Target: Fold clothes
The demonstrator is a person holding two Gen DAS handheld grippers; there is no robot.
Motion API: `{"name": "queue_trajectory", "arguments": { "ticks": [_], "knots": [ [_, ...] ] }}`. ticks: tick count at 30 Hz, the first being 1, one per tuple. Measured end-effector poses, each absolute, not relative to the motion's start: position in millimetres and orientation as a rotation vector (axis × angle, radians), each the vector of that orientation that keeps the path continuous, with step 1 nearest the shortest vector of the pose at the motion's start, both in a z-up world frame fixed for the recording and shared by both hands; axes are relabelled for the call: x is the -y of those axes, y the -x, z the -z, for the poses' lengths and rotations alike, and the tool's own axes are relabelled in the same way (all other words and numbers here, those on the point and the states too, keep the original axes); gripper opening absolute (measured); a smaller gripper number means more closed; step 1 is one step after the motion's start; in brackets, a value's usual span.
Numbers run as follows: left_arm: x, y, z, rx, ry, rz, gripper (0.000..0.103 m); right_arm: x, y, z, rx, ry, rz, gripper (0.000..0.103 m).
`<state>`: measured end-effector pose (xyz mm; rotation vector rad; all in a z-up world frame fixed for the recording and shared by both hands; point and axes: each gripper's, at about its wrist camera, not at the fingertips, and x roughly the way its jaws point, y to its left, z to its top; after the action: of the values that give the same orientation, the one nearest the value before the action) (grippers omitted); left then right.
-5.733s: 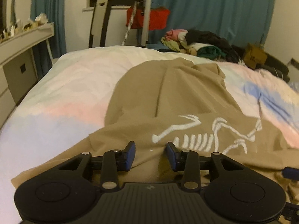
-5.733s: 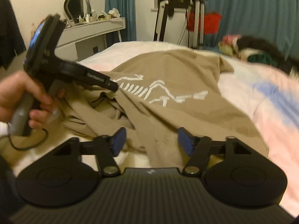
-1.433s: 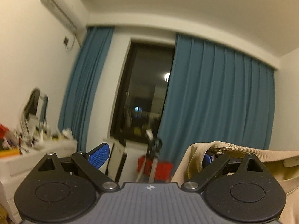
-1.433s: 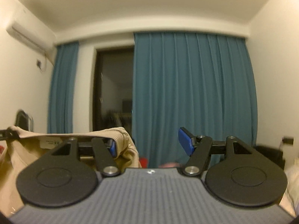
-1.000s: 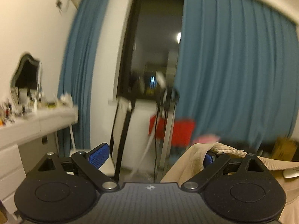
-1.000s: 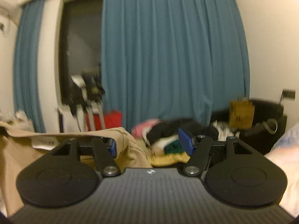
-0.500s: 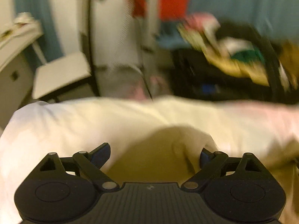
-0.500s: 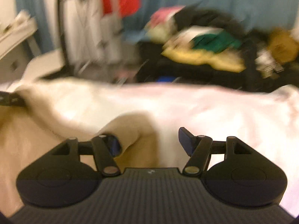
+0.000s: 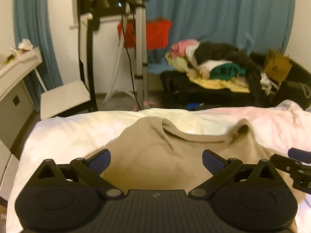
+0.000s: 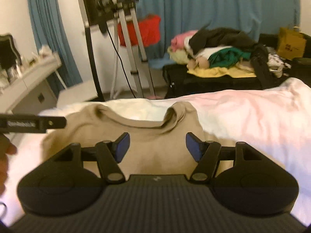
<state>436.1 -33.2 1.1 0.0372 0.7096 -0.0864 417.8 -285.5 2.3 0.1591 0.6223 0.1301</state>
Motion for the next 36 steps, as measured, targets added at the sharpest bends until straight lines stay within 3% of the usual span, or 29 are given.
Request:
{"name": "queue_trajectory", "arguments": {
  "ticks": [12, 18, 29, 36],
  "knots": [
    [13, -151, -32, -0.462, -0.016, 0.032, 0.101, 265, -174, -29, -0.39, -0.205, -0.12, 0.066],
    [-4, -72, -20, -0.409, 0.03, 0.005, 0.101, 267, -115, -16, -0.311, -0.207, -0.142, 0.066],
    [-54, -73, 19, -0.574, 0.214, -0.085, 0.1, 268, -120, 17, -0.39, -0.309, -0.184, 0.066],
    [-125, -136, 48, -0.64, 0.655, -0.069, 0.095, 274, -128, 36, -0.45, -0.382, -0.196, 0.066]
  ]
}}
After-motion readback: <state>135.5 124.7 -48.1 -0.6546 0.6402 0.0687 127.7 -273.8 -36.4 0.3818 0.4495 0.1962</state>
